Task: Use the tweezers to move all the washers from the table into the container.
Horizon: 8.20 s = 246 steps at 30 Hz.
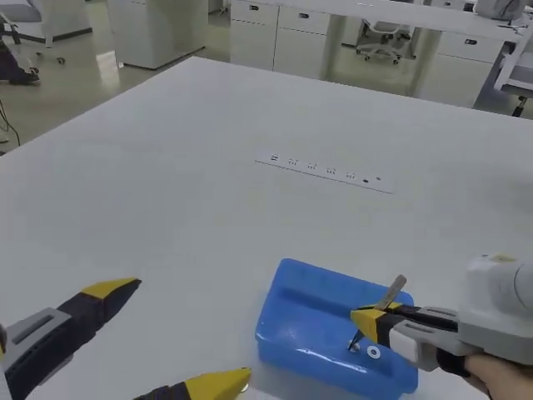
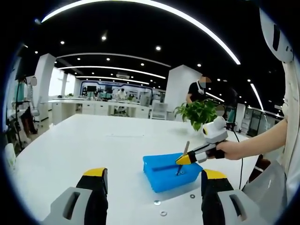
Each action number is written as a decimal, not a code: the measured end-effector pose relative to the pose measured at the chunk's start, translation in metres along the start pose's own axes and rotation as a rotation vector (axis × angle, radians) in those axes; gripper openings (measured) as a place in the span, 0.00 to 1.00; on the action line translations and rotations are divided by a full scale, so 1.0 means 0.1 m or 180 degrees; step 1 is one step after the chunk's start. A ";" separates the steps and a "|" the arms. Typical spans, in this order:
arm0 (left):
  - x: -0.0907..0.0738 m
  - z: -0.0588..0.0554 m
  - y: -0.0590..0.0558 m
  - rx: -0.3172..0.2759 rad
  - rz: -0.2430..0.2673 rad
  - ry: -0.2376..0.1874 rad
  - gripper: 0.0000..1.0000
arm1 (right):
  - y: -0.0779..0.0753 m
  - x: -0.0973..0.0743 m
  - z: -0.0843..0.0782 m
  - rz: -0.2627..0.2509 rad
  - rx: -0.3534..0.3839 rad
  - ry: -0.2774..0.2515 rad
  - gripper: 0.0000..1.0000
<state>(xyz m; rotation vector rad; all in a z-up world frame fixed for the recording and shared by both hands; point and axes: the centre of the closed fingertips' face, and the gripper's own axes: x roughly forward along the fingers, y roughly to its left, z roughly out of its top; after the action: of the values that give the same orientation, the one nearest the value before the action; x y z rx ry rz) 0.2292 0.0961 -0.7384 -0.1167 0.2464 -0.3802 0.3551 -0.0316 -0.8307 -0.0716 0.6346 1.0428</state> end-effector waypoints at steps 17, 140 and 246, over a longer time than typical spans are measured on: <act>-0.02 0.01 -0.03 0.0004 -0.0030 0.0004 0.83 | 0.17 -0.20 0.22 0.0022 -0.0082 -0.0204 0.04; 0.03 -0.13 0.06 0.0525 0.0190 0.0290 0.84 | 0.98 -0.20 -0.49 0.0125 -0.0487 0.0045 0.03; 0.02 -0.17 -0.16 0.0566 -0.0206 0.0296 0.82 | 0.29 0.12 0.21 -0.0271 0.0282 -0.0119 0.04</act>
<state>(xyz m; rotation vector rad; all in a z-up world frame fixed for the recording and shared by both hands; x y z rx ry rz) 0.2206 0.0791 -0.7526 0.0681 0.3000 -0.4708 0.3448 -0.0001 -0.8130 -0.0017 0.6377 0.9308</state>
